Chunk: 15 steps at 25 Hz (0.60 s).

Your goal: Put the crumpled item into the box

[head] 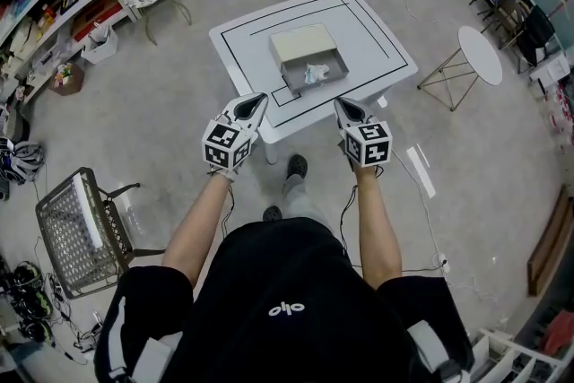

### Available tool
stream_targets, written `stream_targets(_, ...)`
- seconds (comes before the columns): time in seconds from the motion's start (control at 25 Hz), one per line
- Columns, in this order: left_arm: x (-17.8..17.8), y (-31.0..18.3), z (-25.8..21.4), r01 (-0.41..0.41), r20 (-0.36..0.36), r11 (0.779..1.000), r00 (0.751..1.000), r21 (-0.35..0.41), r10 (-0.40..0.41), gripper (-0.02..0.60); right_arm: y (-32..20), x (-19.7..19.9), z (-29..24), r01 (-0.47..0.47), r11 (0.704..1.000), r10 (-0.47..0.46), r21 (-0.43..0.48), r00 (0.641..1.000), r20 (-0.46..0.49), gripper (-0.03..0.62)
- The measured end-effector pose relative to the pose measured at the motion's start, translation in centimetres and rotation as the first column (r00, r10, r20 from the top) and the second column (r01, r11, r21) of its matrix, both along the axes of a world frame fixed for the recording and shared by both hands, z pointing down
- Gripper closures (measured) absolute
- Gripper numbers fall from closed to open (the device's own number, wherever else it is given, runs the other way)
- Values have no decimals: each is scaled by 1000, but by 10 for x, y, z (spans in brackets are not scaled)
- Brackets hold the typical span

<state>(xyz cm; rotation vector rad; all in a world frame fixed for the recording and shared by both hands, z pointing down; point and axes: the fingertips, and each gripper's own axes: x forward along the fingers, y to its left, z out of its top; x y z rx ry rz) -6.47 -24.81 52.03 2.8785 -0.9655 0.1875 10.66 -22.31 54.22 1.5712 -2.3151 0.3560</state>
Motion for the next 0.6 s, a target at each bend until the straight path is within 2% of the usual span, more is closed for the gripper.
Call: stream_targets(0.6,-4,3,-3,1,-5,1000,1000,7,0,577,3,-4,-1,0,1000,0,6,1000,4,585)
